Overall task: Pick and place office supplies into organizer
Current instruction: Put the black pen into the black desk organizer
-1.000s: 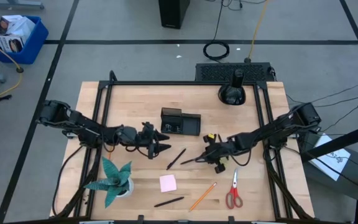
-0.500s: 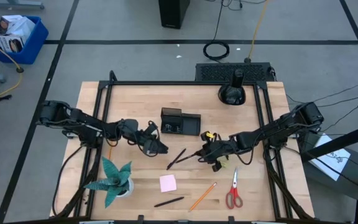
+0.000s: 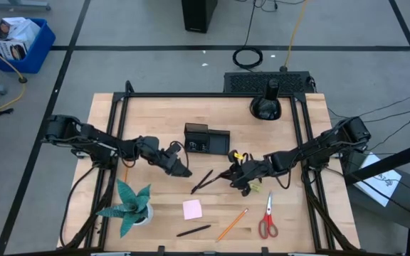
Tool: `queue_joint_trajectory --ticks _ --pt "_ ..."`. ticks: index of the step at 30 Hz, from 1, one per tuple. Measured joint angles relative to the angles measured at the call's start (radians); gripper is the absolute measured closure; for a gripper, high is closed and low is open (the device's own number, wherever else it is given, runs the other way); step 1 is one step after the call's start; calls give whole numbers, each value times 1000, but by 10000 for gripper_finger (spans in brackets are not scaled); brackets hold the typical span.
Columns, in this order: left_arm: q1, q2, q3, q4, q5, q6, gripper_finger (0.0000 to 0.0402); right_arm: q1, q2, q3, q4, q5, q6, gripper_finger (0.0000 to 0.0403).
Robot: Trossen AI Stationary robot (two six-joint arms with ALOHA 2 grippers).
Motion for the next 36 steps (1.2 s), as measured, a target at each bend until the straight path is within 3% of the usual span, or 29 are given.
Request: queue_joint_trajectory --ticks 11,22,27,32,36 --pt "-3 0 0 -10 -43 -5 117 -6 0 1 88 25 -124 376" --pt "-30 6 32 -30 -72 -14 117 -33 0 1 135 26 -134 376" --pt "-40 49 112 -34 -23 19 117 -40 0 1 138 24 -156 376" --pt "-54 94 159 -172 -11 29 117 -40 0 1 139 24 -152 372" --pt "-58 138 164 -151 5 20 117 -37 0 1 133 22 -139 377"
